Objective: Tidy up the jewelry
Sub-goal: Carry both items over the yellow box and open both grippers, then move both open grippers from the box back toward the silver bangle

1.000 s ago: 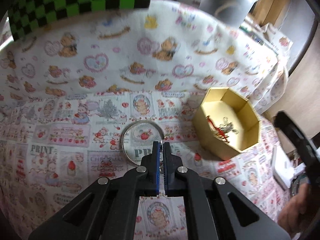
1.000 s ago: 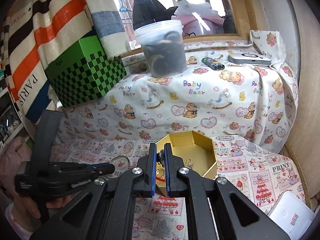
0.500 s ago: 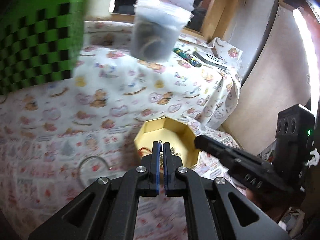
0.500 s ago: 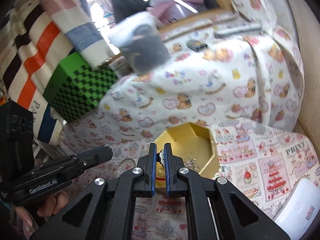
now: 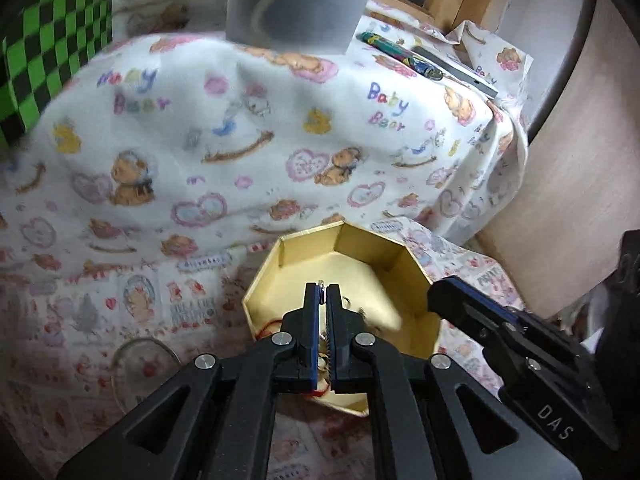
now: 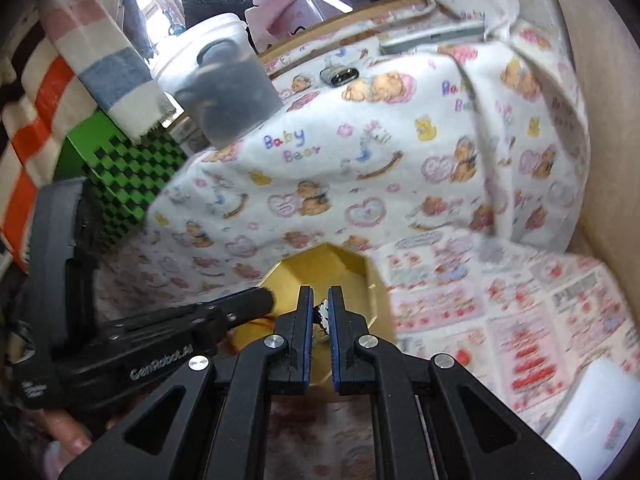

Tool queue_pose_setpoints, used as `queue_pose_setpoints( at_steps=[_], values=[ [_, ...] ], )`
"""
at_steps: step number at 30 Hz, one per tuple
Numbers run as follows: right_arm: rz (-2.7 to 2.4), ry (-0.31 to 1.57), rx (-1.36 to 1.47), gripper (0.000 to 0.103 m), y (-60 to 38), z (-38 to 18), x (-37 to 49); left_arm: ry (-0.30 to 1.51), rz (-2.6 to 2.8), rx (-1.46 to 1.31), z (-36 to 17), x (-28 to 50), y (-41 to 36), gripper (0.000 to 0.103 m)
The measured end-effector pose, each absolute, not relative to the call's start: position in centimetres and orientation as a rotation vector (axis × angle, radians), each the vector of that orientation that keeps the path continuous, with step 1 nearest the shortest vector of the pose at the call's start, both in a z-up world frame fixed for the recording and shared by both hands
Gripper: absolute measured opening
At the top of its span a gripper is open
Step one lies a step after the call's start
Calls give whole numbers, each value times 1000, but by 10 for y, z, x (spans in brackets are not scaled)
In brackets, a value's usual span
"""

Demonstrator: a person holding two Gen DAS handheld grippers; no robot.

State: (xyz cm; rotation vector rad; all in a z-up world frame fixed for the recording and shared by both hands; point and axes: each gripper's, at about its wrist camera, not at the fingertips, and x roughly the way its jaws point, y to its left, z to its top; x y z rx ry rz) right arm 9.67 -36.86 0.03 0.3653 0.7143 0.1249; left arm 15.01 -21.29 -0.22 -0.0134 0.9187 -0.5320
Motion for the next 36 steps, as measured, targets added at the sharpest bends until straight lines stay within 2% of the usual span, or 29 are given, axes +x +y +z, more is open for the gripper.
queue_pose_setpoints(
  at_steps=[6,12,14,15,16,24,26,30,33,35,36],
  values=[
    [131,713,357,8,-369,-5,99,941,-516,-11,-5,165,-218,5],
    [131,696,325,11,-364,0,97,859,-487,14,10,152,-203,37],
    [129,676,325,23,-363,2,95,800,-445,29,21,143,-191,47],
    [128,660,316,37,-362,5,93,776,-430,24,25,139,-184,52],
    [125,651,307,46,-361,7,91,751,-416,18,30,134,-175,54],
    [140,603,254,46,-347,20,78,639,-389,15,59,83,-114,60],
    [141,582,226,48,-339,25,73,606,-359,31,63,69,-103,65],
    [163,549,192,56,-328,28,66,524,-247,40,67,49,-80,85],
    [152,555,186,59,-327,24,68,506,-226,7,64,44,-64,87],
    [150,560,190,59,-328,23,68,505,-241,-8,60,41,-58,93],
    [148,558,188,59,-328,23,68,496,-241,-11,59,38,-55,100]
  ],
)
